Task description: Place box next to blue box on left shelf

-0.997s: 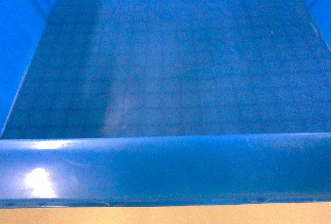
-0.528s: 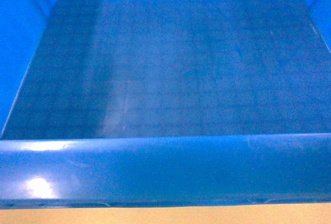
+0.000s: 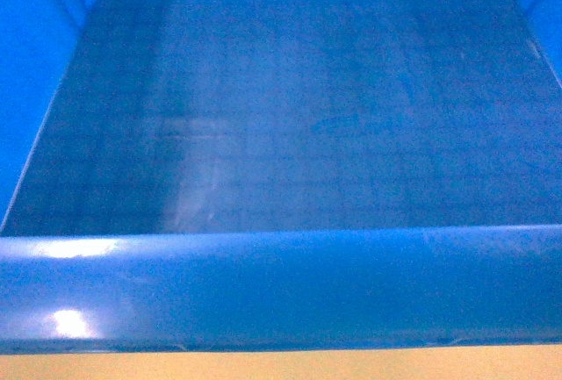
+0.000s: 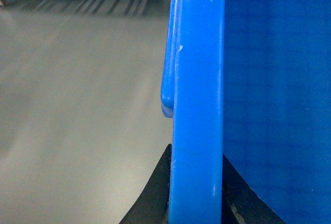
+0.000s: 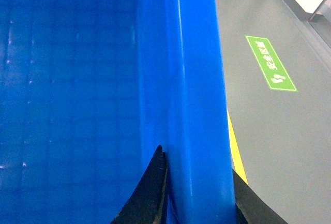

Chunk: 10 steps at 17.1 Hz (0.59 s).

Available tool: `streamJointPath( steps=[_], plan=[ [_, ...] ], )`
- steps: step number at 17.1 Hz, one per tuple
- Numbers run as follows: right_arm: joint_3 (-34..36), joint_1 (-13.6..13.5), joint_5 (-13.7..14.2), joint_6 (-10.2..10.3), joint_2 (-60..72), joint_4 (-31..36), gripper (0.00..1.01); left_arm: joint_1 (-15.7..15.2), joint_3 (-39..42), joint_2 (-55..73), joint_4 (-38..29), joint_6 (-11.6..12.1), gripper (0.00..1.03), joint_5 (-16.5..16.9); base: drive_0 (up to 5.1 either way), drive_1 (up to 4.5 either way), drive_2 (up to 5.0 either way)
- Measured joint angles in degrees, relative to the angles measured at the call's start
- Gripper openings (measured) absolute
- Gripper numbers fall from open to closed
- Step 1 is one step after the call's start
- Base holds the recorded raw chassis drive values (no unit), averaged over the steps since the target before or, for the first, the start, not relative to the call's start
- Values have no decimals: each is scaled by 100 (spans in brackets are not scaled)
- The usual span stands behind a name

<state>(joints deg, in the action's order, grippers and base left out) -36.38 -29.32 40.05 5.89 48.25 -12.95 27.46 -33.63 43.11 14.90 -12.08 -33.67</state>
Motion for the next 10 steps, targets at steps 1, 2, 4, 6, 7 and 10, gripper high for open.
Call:
streamJointPath(
  steps=[1,2,4,6,7,10],
  plan=[
    [0,0,-2,-2,2,17,16,0,0,7,-17,0,11,2,-13,396,-422],
    [0,0,0,0,2,2,16,-2,0,9,7,-2,10,2,-13,396,-422],
    [0,0,2,-2,2,9,16,0,0,9,-9,0,11,2,-6,403,-415],
    [0,0,0,-4,0,7,16,-2,0,7,0,-4,10,2,-4,405,-413],
    [0,0,2,-7,2,9,16,-2,0,9,-7,0,10,4,-5,404,-414],
    [0,0,2,-11,2,11,16,-2,0,9,2,-2,11,2,-3,406,-412]
  ],
)
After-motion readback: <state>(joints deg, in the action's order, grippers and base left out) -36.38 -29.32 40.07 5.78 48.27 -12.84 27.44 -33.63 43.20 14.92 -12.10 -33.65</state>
